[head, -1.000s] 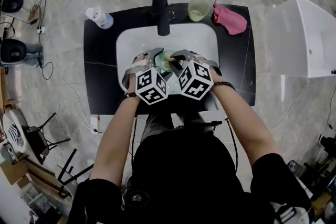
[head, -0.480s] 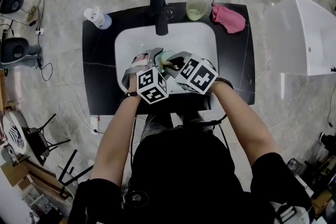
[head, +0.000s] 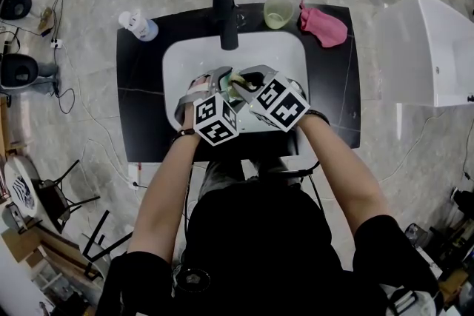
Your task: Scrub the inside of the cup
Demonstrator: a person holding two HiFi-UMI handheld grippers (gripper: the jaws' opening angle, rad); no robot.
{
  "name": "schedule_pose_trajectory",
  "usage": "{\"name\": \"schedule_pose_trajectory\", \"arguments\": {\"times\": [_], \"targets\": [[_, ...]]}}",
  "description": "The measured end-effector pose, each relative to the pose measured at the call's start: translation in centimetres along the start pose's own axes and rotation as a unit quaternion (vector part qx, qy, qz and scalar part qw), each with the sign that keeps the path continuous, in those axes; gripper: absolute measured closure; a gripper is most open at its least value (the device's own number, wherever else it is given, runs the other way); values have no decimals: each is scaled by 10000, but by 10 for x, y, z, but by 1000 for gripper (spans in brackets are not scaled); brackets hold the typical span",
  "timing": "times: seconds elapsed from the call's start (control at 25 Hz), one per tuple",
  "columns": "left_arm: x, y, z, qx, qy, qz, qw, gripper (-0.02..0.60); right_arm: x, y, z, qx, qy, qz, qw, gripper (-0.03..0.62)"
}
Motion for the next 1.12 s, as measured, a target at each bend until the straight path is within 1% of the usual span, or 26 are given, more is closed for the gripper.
{"name": "schedule_pose_trajectory", "arguments": {"times": [0.24,0.44,0.56,0.72,0.84,1.0,1.12], "targets": [[0,-4,-3,-22,112,-171,9998,207,-9,7,4,-484,-220,-146,9985,551],[0,-7,-6,-58,123,-125,9998,207,-17,2,13,-561,-431,-372,9968,552],[0,-6,-5,-56,69,62,9999,207,-19,0,15,-402,-542,-341,9971,553],[-1,-4,-2,-37,-7,254,9997,207,-16,-2,12,-2,-627,-266,9977,553],[-1,-2,0,-50,-49,360,9993,207,-14,-5,12,290,-566,-136,9979,554],[-3,-3,5,-38,-98,357,9993,207,-9,-7,12,528,-452,17,9976,554],[-4,-5,7,-113,-99,298,9994,207,-5,-6,12,572,-362,105,9976,554]]}}
Point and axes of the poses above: the fingertips, and each gripper's own axes: z forward along the fingers, y to its right, x out of its top, the point moved 9 cm from there along -z, backward along the fingers, and after that the axes turned 12 degrees about -y, right-handed, at the moved point
